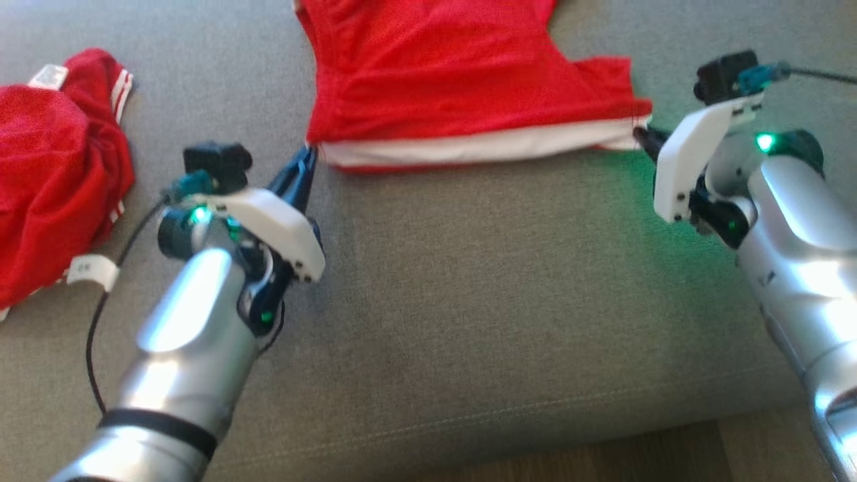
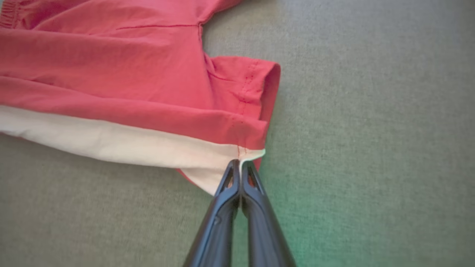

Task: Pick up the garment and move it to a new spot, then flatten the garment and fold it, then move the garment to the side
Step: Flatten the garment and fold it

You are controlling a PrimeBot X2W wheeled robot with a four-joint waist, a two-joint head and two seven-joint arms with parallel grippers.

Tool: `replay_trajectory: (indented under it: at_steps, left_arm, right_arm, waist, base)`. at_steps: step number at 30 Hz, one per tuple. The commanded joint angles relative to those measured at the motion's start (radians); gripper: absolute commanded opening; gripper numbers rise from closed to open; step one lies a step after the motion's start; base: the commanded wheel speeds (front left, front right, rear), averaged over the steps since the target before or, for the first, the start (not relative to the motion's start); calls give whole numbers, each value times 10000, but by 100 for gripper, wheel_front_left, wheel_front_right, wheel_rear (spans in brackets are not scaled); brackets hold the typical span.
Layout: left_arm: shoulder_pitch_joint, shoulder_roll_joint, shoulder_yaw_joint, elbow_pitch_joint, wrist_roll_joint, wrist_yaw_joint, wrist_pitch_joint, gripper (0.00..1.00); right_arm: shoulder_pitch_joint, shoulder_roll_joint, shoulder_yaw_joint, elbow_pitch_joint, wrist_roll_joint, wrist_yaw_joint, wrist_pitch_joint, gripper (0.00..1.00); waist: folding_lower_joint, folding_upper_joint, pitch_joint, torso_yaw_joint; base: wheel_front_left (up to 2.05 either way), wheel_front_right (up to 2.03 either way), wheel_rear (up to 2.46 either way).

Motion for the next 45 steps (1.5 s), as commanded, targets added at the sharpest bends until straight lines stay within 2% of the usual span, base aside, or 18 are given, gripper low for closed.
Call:
replay_trajectory:
  at_steps: [1, 16, 27, 36, 45]
  left_arm:
    - [-106, 365, 222, -338, -98, -2, 19, 0]
    - [2056, 760, -147, -1543, -445, 93, 572, 0]
    - [4049, 1180, -467, -3176, -747, 347, 1223, 0]
    - [5578, 1627, -692, -5061, -1097, 714, 2004, 0]
    - [5764, 1737, -388, -6516, -1614, 1148, 2572, 0]
  right_arm:
    - [120, -142, 201, -365, 143, -6, 90, 0]
    - [1698, -1542, 1735, -2149, 2013, -6, 1900, 0]
    - [2919, -2526, 2371, -3436, 3018, -6, 3334, 0]
    - [3921, -3333, 2213, -4976, 3665, -6, 4489, 0]
    - [3974, -3433, 1376, -6213, 3222, -6, 4392, 0]
  waist:
    - [1, 0, -171, -40]
    - [1, 0, -1485, 5]
    - [1, 0, -2644, -10]
    - [1, 0, -2959, -34]
    - [1, 0, -2855, -32]
  base:
    - [0, 0, 0]
    - [0, 0, 0]
    - [0, 0, 0]
    - [0, 0, 0]
    - [0, 0, 0]
